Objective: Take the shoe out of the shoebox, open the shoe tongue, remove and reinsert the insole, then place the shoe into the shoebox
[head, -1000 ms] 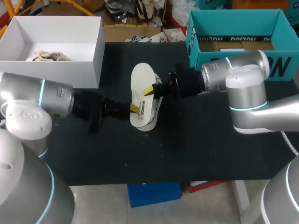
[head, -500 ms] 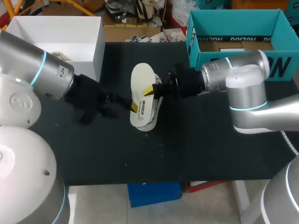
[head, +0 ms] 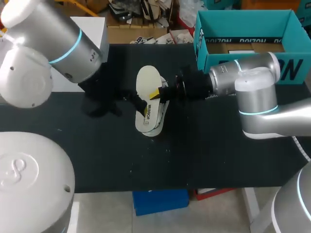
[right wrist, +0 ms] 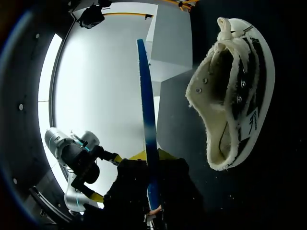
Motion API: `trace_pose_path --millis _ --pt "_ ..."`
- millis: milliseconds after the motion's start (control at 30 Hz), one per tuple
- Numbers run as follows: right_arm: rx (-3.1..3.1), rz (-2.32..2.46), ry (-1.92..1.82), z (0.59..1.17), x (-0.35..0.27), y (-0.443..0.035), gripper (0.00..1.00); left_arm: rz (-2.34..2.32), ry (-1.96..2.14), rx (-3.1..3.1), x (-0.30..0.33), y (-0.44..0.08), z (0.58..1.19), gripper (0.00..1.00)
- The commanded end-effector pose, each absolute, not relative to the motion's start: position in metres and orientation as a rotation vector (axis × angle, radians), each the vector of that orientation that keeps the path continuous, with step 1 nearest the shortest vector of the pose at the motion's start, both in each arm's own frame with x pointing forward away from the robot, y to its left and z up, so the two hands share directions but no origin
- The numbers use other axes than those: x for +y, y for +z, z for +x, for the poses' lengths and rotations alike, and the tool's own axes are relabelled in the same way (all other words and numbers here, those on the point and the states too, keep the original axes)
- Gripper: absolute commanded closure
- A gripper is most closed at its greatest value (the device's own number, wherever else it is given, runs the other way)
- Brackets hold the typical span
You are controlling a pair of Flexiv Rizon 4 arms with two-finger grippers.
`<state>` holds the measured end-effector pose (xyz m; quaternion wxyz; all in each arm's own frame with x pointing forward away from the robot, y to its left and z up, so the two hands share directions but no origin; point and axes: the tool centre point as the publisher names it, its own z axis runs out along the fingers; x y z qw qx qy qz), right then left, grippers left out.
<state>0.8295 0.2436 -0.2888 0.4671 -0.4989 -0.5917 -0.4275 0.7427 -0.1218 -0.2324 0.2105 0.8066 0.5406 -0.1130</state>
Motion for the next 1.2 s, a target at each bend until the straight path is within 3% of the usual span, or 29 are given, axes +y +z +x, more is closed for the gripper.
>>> trace_pose_path --millis 33,333,1200 --pt "-1.451 -1.224 -1.049 0.830 0.245 -0.289 1.00 2.515 0.218 1.727 -0.128 -0.229 0.748 0.00" --pt "-1.451 -1.224 -1.049 0.830 0.245 -0.289 1.00 2.359 0.146 2.013 -0.140 -0.234 0.756 0.00" --pt "-1.451 -1.224 -1.049 0.830 0.245 -0.289 1.00 2.244 0.067 1.953 -0.150 -0.228 0.778 0.00"
